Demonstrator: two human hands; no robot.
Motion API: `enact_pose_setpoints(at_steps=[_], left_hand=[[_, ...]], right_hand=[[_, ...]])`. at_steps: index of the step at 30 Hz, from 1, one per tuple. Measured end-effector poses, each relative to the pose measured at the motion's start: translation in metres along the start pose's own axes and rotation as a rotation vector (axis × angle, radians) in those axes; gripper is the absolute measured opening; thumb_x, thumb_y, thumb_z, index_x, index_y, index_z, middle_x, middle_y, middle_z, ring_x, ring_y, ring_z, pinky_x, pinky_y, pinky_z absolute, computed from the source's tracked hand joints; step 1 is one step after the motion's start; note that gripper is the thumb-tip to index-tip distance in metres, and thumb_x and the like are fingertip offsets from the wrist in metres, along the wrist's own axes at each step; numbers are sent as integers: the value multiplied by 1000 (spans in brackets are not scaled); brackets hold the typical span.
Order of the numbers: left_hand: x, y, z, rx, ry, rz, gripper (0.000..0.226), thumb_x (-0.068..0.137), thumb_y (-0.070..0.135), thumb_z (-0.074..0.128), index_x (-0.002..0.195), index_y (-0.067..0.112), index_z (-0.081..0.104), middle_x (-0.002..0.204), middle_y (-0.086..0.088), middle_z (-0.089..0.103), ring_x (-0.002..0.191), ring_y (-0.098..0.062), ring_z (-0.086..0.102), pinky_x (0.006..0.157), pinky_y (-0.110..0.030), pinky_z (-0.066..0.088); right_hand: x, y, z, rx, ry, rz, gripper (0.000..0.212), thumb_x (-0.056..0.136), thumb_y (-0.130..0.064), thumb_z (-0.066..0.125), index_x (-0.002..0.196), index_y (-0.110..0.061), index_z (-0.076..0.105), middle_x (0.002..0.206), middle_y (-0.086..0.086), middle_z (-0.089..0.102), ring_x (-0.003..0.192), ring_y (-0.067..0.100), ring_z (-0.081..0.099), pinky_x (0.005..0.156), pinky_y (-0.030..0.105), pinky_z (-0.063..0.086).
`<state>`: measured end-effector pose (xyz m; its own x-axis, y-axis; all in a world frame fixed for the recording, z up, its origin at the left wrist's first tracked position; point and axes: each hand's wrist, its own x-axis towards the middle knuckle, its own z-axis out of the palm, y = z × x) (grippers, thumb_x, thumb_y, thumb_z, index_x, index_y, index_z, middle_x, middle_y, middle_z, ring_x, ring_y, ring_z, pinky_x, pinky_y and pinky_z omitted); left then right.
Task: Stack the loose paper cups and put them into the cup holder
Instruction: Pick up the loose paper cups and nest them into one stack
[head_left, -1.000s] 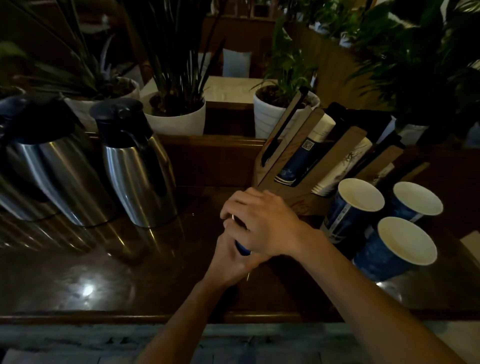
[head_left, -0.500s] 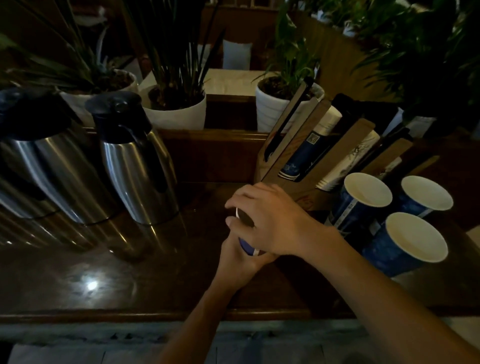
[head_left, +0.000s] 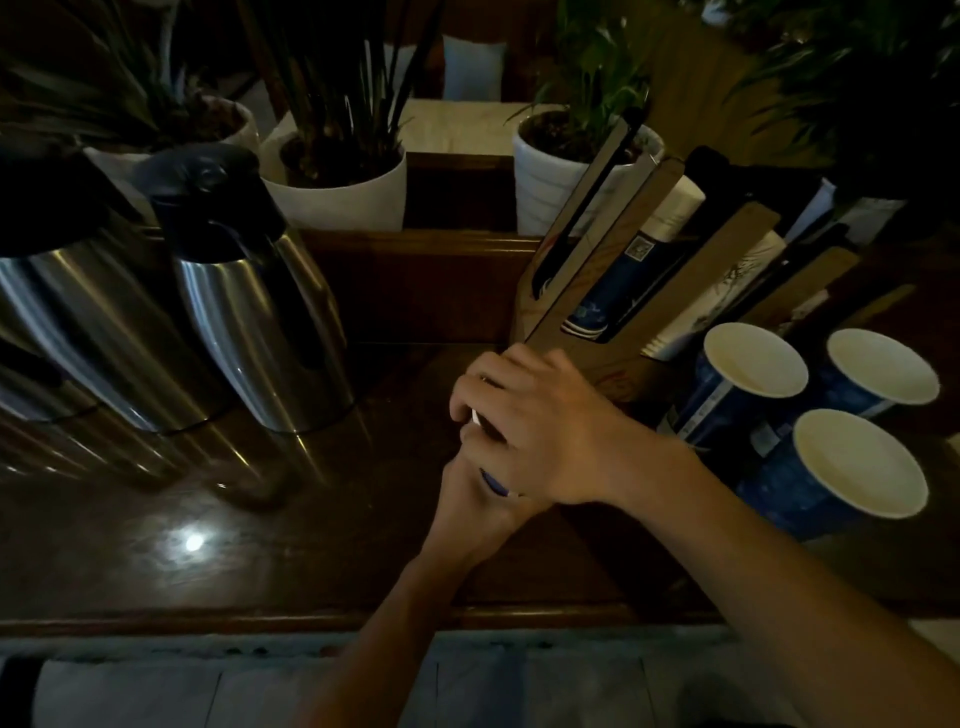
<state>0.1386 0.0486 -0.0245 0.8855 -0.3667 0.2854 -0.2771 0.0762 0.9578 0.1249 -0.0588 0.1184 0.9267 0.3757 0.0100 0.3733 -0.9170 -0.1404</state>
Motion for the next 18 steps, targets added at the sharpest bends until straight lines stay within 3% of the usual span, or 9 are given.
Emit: enact_pose_setpoints(at_steps=[4, 7, 9, 11, 15, 18], left_hand=[[-4, -5, 0, -17, 3, -118, 61, 74, 20, 95, 122, 40, 63, 123, 11, 72, 111, -6, 72, 90, -20, 59], [-2, -5, 0, -10, 3, -107, 61, 75, 18, 94, 122, 41, 63, 123, 12, 72, 110, -6, 72, 87, -16, 58], [0, -9, 0, -8, -10, -89, 59, 77, 15, 93, 127, 24, 62, 123, 4, 72, 111, -13, 73, 88, -23, 60], [0, -11, 1, 2, -7, -86, 60, 77, 12, 93, 127, 21, 61, 122, 2, 72, 110, -15, 73, 88, -27, 61], [2, -14, 1, 24, -2, -77, 67, 73, 11, 94, 129, 22, 59, 123, 3, 70, 111, -16, 73, 88, -34, 63], [2, -16, 2, 3, 26, -74, 72, 72, 12, 94, 133, 19, 56, 125, 5, 70, 112, -14, 72, 86, -25, 61]], right_hand=[[15, 11, -7, 39, -76, -3, 46, 89, -56, 44, 127, -33, 56, 136, -9, 54, 127, 14, 45, 115, 45, 22], [18, 12, -3, 59, -61, -3, 47, 88, -56, 41, 126, -32, 56, 132, -10, 55, 120, 13, 49, 103, 41, 36], [18, 11, 1, 29, -15, -17, 42, 87, -55, 40, 118, -32, 56, 120, -11, 58, 108, 11, 51, 92, 36, 40], [16, 10, 3, 17, 18, -13, 37, 86, -54, 38, 110, -31, 54, 109, -12, 57, 98, 10, 50, 85, 34, 41], [17, 8, 4, 13, 39, -10, 35, 85, -54, 36, 105, -29, 50, 103, -11, 55, 90, 10, 47, 81, 33, 39], [18, 6, 4, 1, 40, -6, 38, 85, -55, 33, 107, -28, 49, 104, -9, 53, 90, 11, 46, 81, 34, 39]])
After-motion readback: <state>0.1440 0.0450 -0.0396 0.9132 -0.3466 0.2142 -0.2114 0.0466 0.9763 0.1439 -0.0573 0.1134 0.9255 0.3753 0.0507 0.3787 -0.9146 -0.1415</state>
